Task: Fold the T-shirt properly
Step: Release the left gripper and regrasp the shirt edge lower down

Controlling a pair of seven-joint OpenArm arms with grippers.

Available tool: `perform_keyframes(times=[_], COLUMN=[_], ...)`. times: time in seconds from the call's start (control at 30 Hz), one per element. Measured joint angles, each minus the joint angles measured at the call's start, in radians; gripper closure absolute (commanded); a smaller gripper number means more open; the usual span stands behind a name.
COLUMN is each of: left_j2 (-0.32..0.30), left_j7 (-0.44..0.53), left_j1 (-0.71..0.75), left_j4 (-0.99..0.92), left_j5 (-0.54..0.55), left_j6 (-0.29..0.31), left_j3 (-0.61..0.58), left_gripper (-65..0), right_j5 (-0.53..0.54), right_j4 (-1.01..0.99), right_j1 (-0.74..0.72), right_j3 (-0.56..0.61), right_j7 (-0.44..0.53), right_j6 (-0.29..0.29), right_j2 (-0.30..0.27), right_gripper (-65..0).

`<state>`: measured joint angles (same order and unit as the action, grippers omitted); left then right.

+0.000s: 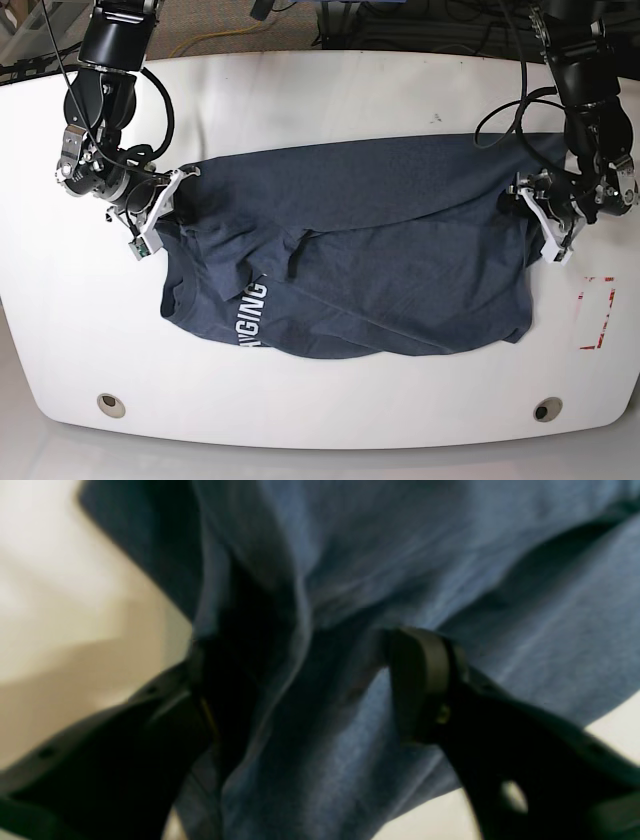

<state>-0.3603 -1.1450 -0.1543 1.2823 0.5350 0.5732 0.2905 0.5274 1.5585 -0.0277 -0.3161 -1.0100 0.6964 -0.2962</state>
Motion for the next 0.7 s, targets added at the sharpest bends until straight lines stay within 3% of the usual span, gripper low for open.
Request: perform_keyframes(times=[0.13, 0.23, 0.7], left_j2=[0.002, 0.022, 0.038], left_j7=[0.012, 0.014, 0.013], left_j1=[0.001, -0.001, 0.008], left_j4=[-0.030, -0.032, 0.027], left_j5=[0.005, 0.003, 0.002], left_j6=[0.000, 0.000, -0.005], left_j3=[-0.001, -0.001, 0.004], left_gripper=[-11.5, -5.4, -1.4], right_j5=[0.000, 0.000, 0.003], right_j4=[0.000, 0.000, 0.000], right_j1=[0.000, 0.000, 0.015], right_j3=[0.000, 0.000, -0.003], right_j7=[0.000, 0.000, 0.006], right_j6=[0.000, 0.000, 0.000], right_j2=[0.000, 0.000, 0.002], right_gripper=[0.0, 0.0, 0.0])
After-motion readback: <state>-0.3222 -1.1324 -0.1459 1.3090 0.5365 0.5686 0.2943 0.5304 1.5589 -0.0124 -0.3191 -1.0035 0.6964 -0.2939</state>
